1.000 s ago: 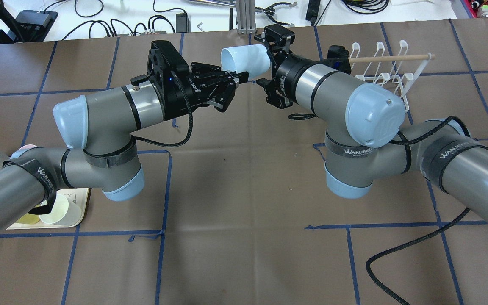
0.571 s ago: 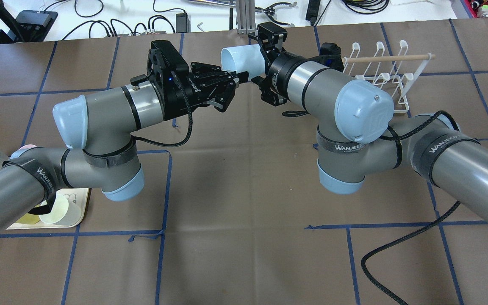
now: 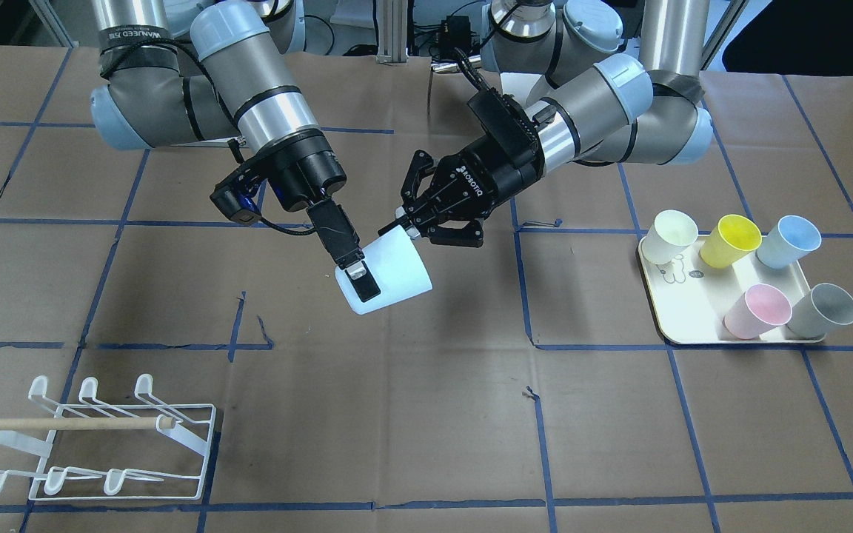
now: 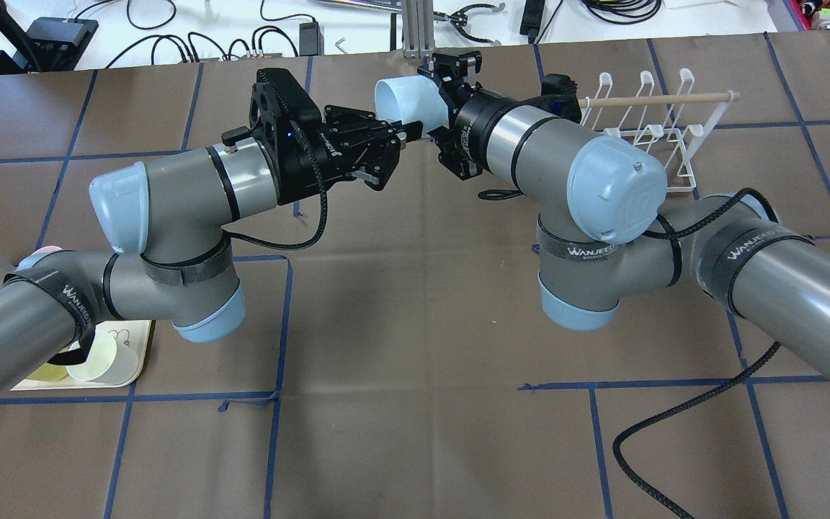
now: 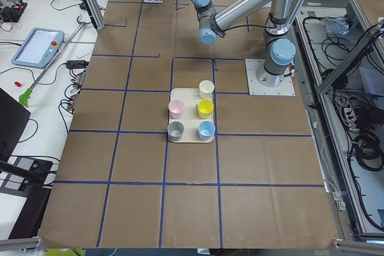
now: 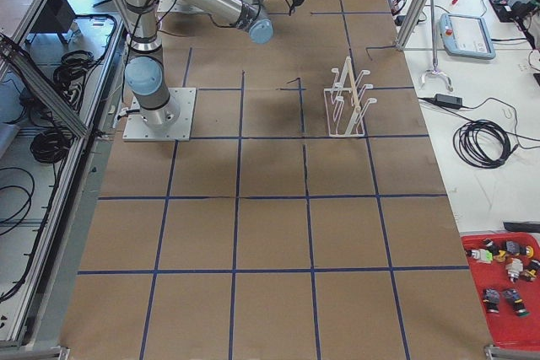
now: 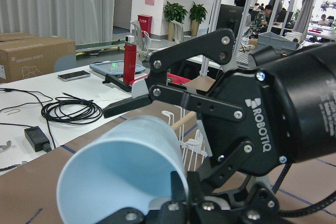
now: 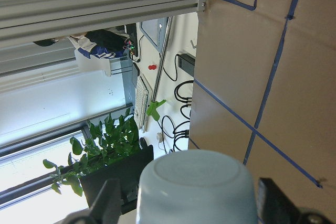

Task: Transfer IKEA cup to right arm and place on rack

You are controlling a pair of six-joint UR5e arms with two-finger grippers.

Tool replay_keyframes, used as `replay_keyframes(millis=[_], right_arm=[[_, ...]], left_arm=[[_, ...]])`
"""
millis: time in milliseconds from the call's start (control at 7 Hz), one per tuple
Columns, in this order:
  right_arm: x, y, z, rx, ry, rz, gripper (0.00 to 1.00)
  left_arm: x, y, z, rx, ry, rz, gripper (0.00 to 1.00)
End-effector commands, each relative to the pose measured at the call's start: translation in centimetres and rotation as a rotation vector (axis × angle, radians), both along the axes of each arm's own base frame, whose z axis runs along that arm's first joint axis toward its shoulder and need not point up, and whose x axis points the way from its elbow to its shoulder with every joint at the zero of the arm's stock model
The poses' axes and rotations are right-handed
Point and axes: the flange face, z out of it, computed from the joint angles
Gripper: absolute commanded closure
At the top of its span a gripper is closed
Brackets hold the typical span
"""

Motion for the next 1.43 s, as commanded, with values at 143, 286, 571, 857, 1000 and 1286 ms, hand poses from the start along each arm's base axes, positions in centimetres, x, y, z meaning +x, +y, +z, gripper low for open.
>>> replay_keyframes(millis=[143,286,571,857,1000,1286], right_arm=[[0.0,0.1,0.1,-0.007,0.003,0.007,0.56],[0.0,0.1,0.1,-0.007,0.003,0.007,0.58],[0.0,0.1,0.1,-0.008,0.004,0.008,0.58],[0.0,0.0,0.2,-0.013,0.006,0.008,0.61],[0.0,0.0,0.2,-0.017,0.007,0.01,0.65],[-1.2,-1.0,0.0,-0.057,0.073,0.019,0.71]], left_arm=[[0.0,-0.1,-0.1,0.001,0.0,0.0,0.87],[0.0,-0.2,0.0,-0.007,-0.005,0.002,0.62],[0.0,-0.2,0.2,-0.015,-0.006,0.003,0.18],[0.2,0.1,1.2,-0.033,-0.004,0.004,0.04],[0.8,0.2,1.8,-0.043,-0.001,0.016,0.02],[5.2,-0.9,2.9,-0.057,-0.003,0.109,0.01]])
